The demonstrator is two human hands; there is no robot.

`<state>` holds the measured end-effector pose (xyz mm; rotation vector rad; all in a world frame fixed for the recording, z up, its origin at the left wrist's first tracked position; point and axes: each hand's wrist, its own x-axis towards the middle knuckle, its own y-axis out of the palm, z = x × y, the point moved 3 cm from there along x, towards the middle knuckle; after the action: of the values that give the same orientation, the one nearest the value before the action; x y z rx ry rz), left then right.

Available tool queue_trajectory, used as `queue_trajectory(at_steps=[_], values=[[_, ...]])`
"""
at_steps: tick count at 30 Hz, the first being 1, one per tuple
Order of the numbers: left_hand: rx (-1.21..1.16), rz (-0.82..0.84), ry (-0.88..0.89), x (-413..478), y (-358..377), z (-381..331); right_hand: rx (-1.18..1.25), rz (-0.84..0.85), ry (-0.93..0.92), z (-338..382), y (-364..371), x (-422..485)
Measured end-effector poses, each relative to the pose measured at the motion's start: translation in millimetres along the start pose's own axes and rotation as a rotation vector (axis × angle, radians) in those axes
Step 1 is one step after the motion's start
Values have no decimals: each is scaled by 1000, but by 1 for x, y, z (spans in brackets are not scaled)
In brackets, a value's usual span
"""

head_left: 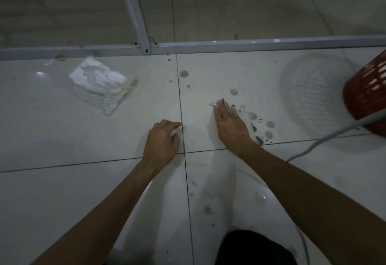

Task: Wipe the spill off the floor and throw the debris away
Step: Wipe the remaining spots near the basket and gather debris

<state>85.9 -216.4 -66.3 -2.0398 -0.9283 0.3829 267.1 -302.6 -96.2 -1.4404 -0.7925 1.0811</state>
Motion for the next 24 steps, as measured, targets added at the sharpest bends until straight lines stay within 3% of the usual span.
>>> queue_trajectory(at_steps=[15, 20, 24], values=[[10, 47, 73, -1, 5, -19, 42, 52, 569, -49, 10, -59], [-31, 57, 73, -6, 13, -36, 24, 31, 667, -34, 5, -87], [-61, 65, 73, -12, 16, -47, 73, 118, 664, -41, 4, -97]])
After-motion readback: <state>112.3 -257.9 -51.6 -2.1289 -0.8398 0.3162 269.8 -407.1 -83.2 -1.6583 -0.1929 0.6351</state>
